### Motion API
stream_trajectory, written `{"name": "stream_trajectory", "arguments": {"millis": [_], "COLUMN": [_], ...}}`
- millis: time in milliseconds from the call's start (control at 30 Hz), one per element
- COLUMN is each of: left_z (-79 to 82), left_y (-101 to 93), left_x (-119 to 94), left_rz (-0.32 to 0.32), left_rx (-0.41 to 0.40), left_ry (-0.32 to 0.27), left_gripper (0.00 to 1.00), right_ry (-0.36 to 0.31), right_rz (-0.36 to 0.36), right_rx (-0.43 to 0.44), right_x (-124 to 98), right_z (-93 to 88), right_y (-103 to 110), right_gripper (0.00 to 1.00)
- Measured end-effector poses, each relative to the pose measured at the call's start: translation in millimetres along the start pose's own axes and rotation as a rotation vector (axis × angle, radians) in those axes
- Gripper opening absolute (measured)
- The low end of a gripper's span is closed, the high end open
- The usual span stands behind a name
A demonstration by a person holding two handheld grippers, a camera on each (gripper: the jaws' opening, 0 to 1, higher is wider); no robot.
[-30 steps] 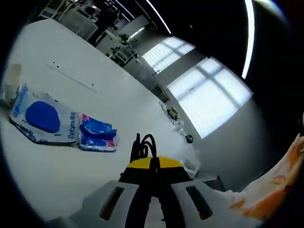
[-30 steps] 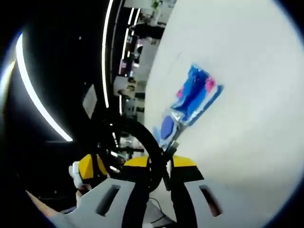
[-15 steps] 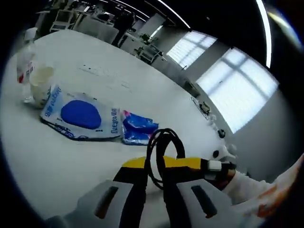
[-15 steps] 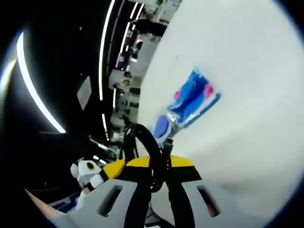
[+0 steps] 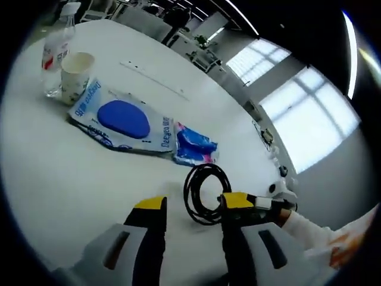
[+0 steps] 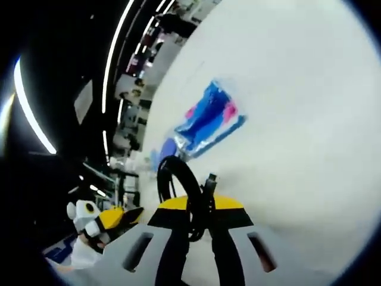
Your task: Arrange the tabletop items into an orderly group along one side of the table until the central work area is clear of visible clutter.
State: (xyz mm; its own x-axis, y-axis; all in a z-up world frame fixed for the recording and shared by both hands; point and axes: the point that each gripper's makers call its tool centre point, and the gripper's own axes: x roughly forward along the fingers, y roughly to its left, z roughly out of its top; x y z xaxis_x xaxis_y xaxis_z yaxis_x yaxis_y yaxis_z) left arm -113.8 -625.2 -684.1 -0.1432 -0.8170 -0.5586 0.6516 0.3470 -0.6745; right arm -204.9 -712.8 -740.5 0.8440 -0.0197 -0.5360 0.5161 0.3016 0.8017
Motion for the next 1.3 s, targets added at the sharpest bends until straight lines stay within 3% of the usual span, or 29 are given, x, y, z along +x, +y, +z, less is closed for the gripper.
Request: {"name": "stream_trajectory", "arguments": {"millis": [100, 233, 467, 667, 767, 900, 1300], "left_z": [-1.9, -4.5, -4.9, -8.9, -11.5, -13.2, -28.5], "left_y": [0.4, 0.6, -1.8, 0.4, 1.1, 0.8, 22.3], "left_x": [-0.3, 0.7, 2.3, 3.7, 4.2, 1.9, -22.4], "left_rz": [-0.004, -0.005, -0.024, -0.017, -0.018, -0.02, 0.037], "left_rx": [-0.023, -0.029, -0.057, -0.047, -0.053, -0.055, -0.034], "left_ry": [0.003, 0.012, 0.01, 0.025, 0.033, 0.035, 0.021], "left_gripper": [0.34, 0.34, 0.35, 0.36, 0.36, 0.36, 0.42], "right_ry": [0.0, -0.007, -0.003, -0.017, -0.036, -0.054, -0.035], "right_rz": [-0.028, -0.033, -0.085, -0.199, -0.157, -0.161, -0.162], "right_rx": [-0.029, -0.004, -0.063, -0.31, -0.314, -0.387, -0.444], "right_x": [5.2, 8.8, 9.3, 1.3, -1.1, -6.7, -36.7], "right_z": [4.7, 10.9, 10.2, 14.2, 16.9, 20.9, -4.9], "right_y": [-5.9, -9.4, -17.5, -32.2, -20.4, -13.9, -11.2], "right_gripper": [0.11, 0.11, 0.12, 0.13, 0.12, 0.22, 0.36]}}
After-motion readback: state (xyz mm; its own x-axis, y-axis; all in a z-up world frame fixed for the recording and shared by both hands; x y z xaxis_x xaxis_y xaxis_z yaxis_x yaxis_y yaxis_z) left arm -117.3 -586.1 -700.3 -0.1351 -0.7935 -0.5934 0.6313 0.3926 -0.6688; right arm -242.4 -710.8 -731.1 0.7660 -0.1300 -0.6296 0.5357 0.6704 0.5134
